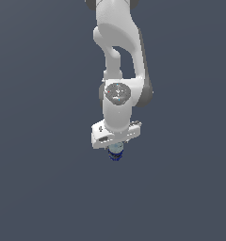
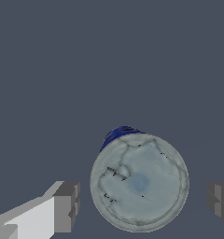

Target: Pick up the object and move it to a goal position.

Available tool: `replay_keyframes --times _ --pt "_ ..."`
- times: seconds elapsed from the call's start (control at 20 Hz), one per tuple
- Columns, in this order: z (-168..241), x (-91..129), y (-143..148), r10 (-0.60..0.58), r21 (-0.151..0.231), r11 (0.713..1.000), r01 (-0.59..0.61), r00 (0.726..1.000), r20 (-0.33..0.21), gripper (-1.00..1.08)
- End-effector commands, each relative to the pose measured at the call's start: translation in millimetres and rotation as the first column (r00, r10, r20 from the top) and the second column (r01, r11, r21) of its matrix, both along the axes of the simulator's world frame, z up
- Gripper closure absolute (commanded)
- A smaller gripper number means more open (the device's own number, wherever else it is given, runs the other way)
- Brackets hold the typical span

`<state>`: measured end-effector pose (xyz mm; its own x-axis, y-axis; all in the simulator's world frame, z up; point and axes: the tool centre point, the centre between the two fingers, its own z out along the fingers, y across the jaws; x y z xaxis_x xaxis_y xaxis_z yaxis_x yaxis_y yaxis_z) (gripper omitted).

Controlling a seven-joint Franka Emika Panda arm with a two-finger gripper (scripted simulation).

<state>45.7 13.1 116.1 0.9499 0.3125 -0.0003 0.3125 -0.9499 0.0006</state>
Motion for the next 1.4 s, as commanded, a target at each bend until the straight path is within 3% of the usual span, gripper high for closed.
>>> replay_keyframes --times 0.0,0.55,0.6,1.35 --pt "-10.9 -0.6 0.2 0.001 0.0 1.0 -0.001 1.0 -0.001 -0.92" --pt "-41.9 0.6 0.5 0.004 0.001 1.0 -0.004 1.0 0.0 -0.92" --pt "-41.9 0.6 0.5 0.004 0.001 1.0 -0.004 1.0 0.0 1.08" --pt "-36.7 -2.9 7.1 0.003 0.0 1.0 -0.003 1.0 -0.001 1.08"
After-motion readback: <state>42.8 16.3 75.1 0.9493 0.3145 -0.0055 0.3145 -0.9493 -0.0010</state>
